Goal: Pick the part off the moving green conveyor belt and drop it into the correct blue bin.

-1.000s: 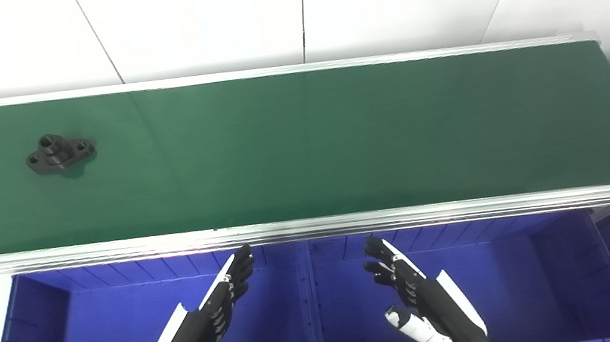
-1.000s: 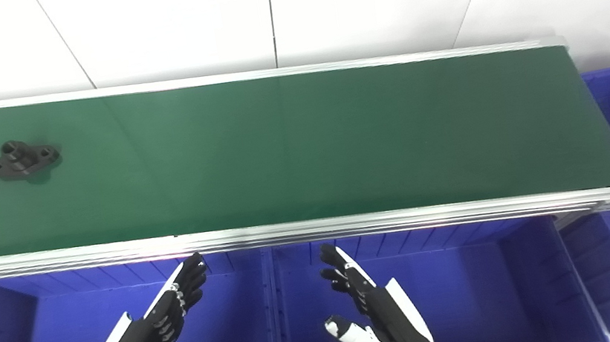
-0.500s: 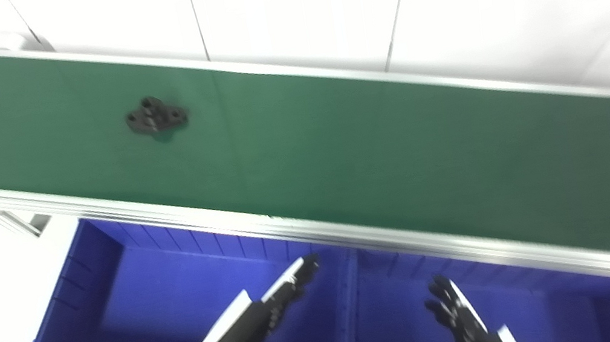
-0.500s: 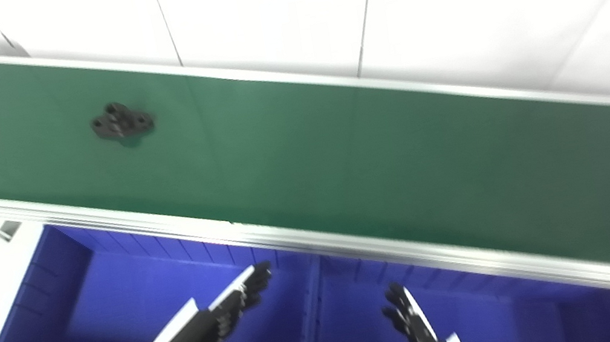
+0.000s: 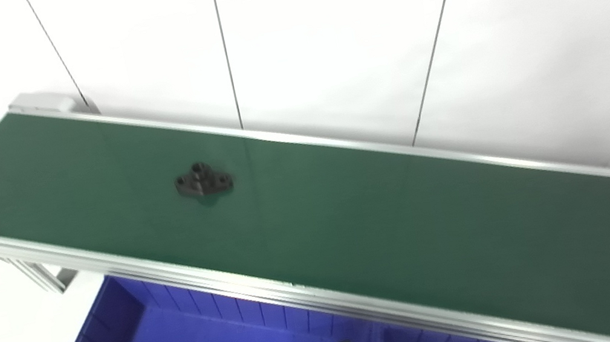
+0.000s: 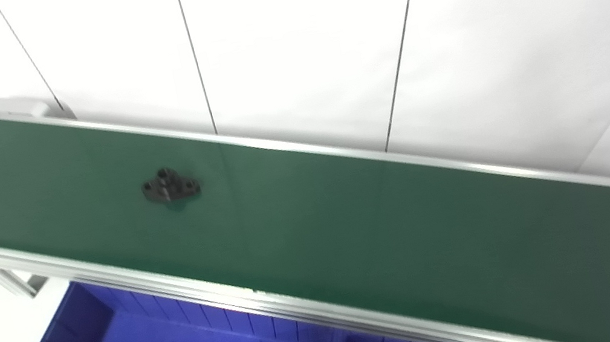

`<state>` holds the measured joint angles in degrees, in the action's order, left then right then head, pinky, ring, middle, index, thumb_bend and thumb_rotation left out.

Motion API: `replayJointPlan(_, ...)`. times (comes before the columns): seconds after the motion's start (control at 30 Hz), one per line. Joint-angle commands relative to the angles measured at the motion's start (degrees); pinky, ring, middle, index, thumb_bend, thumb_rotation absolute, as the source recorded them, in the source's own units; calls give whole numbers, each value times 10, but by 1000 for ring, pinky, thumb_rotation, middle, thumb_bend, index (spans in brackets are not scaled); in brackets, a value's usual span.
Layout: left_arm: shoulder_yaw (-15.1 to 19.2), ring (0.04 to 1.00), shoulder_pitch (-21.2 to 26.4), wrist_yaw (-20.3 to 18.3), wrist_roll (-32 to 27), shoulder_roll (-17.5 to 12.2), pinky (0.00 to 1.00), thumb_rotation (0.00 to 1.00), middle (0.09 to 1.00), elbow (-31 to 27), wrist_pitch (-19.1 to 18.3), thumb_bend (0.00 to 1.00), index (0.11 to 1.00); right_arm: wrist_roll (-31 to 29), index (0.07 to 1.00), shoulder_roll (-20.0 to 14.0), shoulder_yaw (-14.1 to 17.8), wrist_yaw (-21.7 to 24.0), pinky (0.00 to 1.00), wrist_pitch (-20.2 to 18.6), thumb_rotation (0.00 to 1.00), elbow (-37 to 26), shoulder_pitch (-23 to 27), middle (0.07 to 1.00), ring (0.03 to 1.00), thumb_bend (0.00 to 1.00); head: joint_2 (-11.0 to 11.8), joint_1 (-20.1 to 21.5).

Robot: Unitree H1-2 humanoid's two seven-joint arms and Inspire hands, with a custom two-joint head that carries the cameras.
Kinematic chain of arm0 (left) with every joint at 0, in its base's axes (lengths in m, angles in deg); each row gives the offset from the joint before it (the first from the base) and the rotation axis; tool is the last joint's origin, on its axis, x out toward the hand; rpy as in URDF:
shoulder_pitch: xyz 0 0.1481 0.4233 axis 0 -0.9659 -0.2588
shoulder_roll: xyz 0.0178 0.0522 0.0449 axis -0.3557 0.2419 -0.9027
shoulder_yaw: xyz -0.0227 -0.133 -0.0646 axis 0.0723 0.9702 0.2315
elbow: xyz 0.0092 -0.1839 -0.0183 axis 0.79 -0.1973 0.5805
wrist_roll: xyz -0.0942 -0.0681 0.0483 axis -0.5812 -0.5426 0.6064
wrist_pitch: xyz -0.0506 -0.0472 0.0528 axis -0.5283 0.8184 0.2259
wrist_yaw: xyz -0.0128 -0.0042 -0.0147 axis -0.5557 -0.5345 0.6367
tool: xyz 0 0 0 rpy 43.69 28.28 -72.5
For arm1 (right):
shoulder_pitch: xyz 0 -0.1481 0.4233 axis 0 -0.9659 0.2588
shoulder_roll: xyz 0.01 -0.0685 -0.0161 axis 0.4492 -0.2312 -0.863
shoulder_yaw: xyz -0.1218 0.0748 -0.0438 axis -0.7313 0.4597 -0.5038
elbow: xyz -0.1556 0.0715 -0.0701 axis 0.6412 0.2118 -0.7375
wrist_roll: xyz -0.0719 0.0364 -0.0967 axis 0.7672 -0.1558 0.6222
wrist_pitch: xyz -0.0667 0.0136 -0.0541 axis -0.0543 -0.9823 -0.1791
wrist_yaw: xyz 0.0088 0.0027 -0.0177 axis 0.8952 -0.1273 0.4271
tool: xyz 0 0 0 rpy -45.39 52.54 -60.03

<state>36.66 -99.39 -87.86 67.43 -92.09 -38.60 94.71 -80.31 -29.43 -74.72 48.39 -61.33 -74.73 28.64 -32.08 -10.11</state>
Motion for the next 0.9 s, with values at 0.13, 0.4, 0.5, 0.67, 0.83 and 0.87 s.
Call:
replayJointPlan(0.13, -4, 1000, 6, 2, -6, 5, 904, 613, 1000, -3, 22, 867, 1000, -6, 1000, -2, 3, 5, 1000, 36, 790, 1, 8, 981, 942, 799, 5, -3)
replayJointPlan(0.4, -2, 1000, 18, 2, -10, 11, 859, 614, 1000, 22, 31, 867, 1000, -4, 998, 0, 4, 5, 999, 44, 789, 24, 23, 981, 936, 805, 14, -1)
replayJointPlan(0.5, -1, 1000, 22, 1, -10, 12, 874, 621, 1000, 27, 35, 866, 1000, -4, 997, 1, 4, 5, 999, 43, 787, 27, 26, 978, 935, 807, 13, 3)
replayJointPlan(0.67, 0, 1000, 27, 1, -2, 10, 853, 633, 1000, 34, 37, 864, 1000, -5, 987, 3, 4, 4, 981, 43, 787, 30, 28, 967, 924, 808, 16, 5)
replayJointPlan(0.83, 4, 1000, 31, 1, -3, 7, 832, 638, 1000, 33, 33, 880, 1000, 0, 980, 7, 4, 1, 976, 33, 792, 28, 31, 960, 920, 825, 3, 24)
replayJointPlan(0.87, 6, 1000, 30, 0, -7, 6, 836, 638, 1000, 30, 30, 882, 1000, 5, 978, 8, 3, 0, 974, 30, 794, 24, 30, 958, 918, 828, -2, 36)
